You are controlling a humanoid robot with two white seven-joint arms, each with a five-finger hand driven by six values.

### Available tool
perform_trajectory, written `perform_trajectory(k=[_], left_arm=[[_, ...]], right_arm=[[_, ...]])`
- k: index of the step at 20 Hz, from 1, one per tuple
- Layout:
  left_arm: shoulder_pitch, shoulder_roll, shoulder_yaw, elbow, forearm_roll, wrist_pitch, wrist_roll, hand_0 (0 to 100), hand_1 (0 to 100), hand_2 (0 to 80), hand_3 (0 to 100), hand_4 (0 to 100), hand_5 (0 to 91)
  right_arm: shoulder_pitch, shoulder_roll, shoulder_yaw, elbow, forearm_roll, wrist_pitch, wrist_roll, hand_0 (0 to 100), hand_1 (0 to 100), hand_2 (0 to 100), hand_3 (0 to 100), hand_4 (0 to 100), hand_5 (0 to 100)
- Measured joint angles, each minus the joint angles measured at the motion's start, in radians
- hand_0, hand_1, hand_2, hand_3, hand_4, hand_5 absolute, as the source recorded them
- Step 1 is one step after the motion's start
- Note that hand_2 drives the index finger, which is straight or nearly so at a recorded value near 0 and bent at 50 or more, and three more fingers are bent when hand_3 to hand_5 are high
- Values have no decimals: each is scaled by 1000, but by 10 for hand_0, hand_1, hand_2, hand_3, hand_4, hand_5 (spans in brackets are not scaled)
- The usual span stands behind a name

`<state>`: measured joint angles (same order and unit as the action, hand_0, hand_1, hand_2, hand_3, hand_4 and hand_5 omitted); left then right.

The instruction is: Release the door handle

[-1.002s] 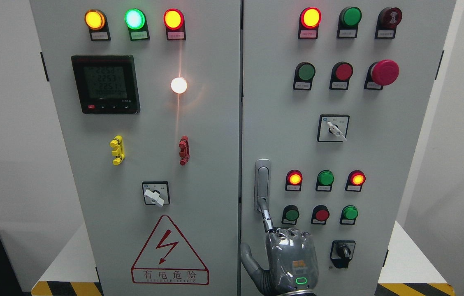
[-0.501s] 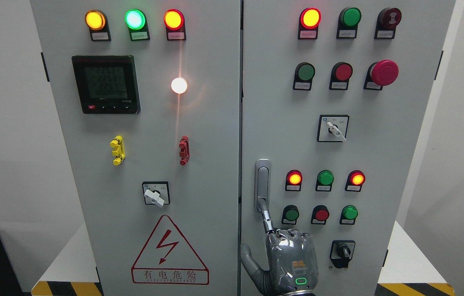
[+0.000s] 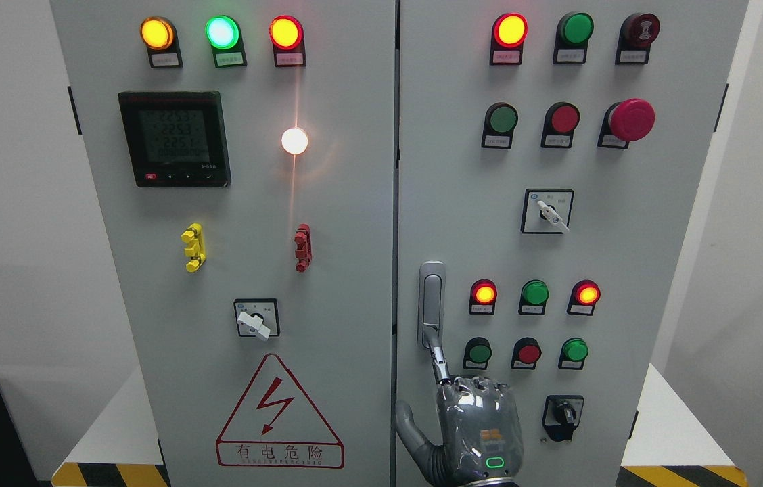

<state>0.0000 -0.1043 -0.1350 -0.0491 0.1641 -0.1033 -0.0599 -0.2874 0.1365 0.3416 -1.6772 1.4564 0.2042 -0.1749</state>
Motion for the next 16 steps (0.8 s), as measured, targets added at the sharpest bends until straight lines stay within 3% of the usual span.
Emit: perform_trajectory(k=[16], left_arm=[[0,0,0,0,0,6,0,120,556,0,0,0,0]], right_arm=[[11,0,3,0,1,2,0,460,320,24,1000,1000,1000]])
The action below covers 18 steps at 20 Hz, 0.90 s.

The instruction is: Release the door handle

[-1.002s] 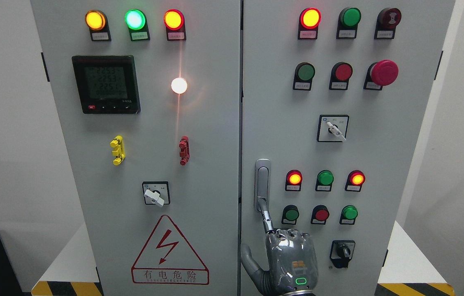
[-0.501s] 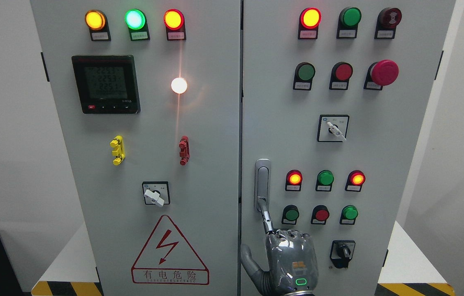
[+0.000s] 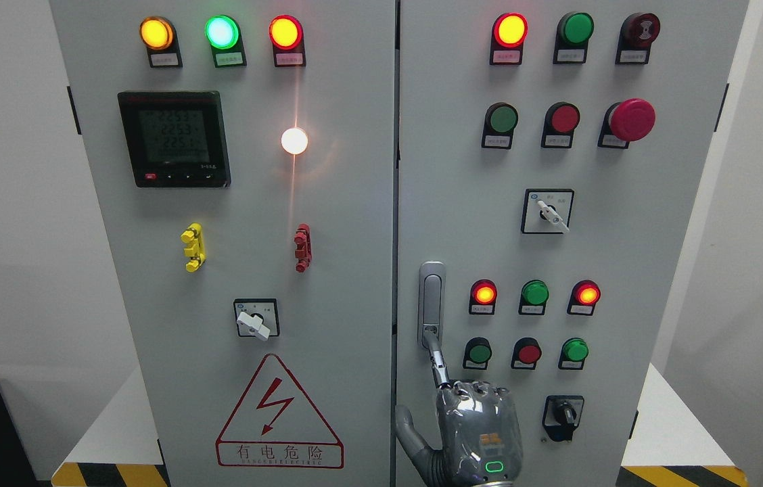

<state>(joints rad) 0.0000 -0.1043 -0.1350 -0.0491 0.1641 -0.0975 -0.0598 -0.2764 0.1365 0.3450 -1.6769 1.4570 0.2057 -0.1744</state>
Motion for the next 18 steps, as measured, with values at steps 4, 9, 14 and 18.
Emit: perform_trajectory(k=[4,9,14,18], left_arm=[[0,0,0,0,0,-5,0,120,556,0,0,0,0],[0,0,0,0,0,-6,0,120,556,0,0,0,0],[0,0,0,0,0,-6,0,120,556,0,0,0,0],[0,0,0,0,0,-6,0,120,556,0,0,0,0]], right_arm=[[2,0,0,0,0,-1,0,460,320,25,1000,1000,1000],[6,0,1,0,0,-2,0,459,319,27,1000,1000,1000],[8,0,1,0,0,-2,0,460,318,29,1000,1000,1000],[10,0,1,1,0,-2,1,460,318,30,1000,1000,1000]])
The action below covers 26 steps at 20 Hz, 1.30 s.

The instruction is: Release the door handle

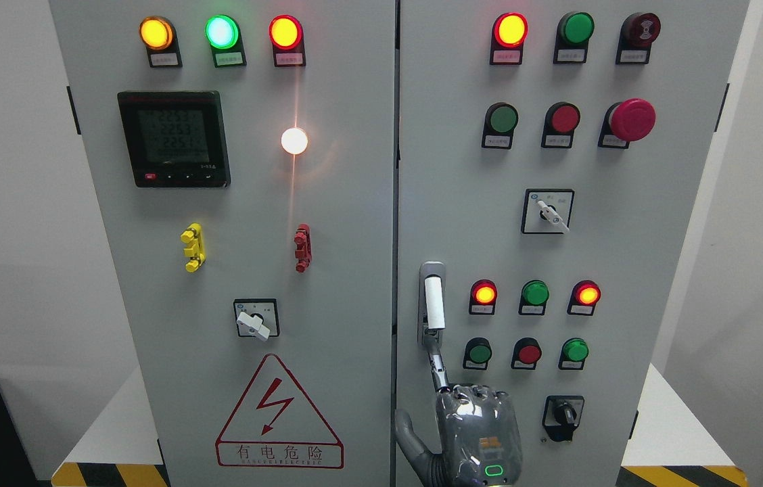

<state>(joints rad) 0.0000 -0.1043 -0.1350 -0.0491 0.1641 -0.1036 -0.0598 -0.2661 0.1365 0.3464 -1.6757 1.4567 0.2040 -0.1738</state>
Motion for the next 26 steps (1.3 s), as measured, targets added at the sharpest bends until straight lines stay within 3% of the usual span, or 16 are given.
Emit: perform_trajectory(k=[26], left_arm=[[0,0,0,0,0,0,0,120,556,0,0,0,0]], right_arm=[[7,0,1,20,-2,-1,-14,460,317,34,1000,1000,1000]])
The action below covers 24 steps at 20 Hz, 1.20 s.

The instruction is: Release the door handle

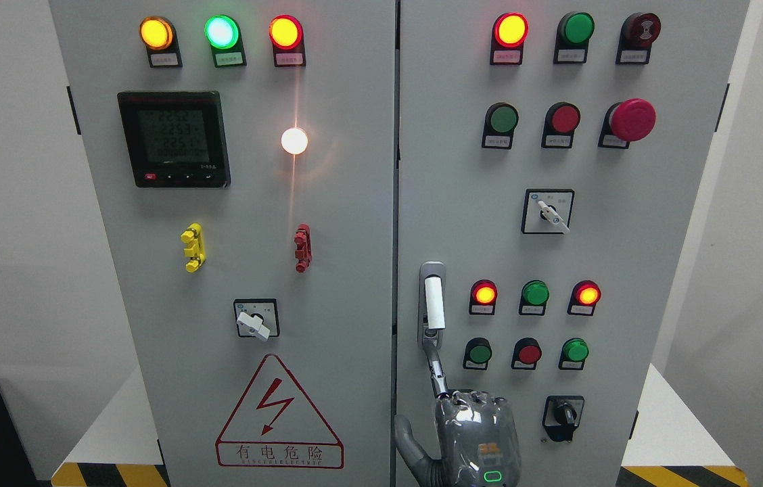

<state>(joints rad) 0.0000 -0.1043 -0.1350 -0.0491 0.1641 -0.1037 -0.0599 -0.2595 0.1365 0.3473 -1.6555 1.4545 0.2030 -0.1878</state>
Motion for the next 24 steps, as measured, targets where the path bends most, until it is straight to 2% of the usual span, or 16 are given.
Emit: perform_trajectory(k=[24], left_arm=[[0,0,0,0,0,-3,0,120,556,0,0,0,0]], right_arm=[[0,0,0,-16,-2,-4,-11,459,319,77,1000,1000,1000]])
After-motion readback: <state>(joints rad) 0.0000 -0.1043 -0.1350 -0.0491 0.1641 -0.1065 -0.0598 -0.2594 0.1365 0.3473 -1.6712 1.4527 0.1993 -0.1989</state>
